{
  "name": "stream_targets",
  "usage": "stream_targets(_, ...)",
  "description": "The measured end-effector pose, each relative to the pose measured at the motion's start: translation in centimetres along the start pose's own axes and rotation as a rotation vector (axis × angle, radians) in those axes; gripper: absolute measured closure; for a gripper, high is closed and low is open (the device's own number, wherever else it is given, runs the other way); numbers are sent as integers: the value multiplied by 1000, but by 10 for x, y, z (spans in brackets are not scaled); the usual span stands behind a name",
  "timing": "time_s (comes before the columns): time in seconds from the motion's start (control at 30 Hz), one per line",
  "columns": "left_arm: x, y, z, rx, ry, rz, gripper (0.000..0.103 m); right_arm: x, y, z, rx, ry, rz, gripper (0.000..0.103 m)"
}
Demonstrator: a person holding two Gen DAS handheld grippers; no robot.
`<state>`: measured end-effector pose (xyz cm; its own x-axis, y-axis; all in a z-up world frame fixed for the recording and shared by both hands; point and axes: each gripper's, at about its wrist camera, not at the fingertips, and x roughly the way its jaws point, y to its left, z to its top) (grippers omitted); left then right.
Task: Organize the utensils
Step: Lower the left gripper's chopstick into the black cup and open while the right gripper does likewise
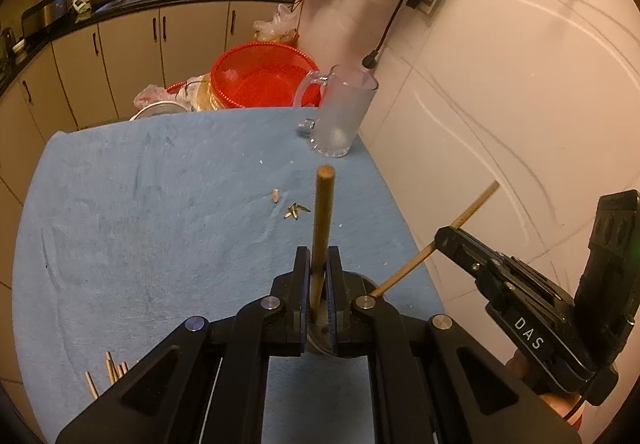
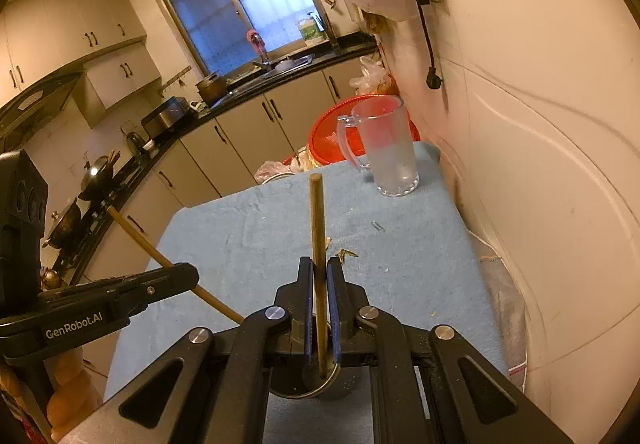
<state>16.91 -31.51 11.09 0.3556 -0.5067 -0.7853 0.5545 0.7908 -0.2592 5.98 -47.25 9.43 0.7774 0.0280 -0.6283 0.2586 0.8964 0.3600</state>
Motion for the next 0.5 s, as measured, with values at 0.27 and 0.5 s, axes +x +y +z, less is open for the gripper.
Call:
stream_targets(0.27,-9,3,-3,0,-20,-4,78,-9,-6,2,26,-21,8,72)
stream_targets(0.5,-34,4,-8,-1,-67,4,72,-42,-1,0,36,-80,12,71)
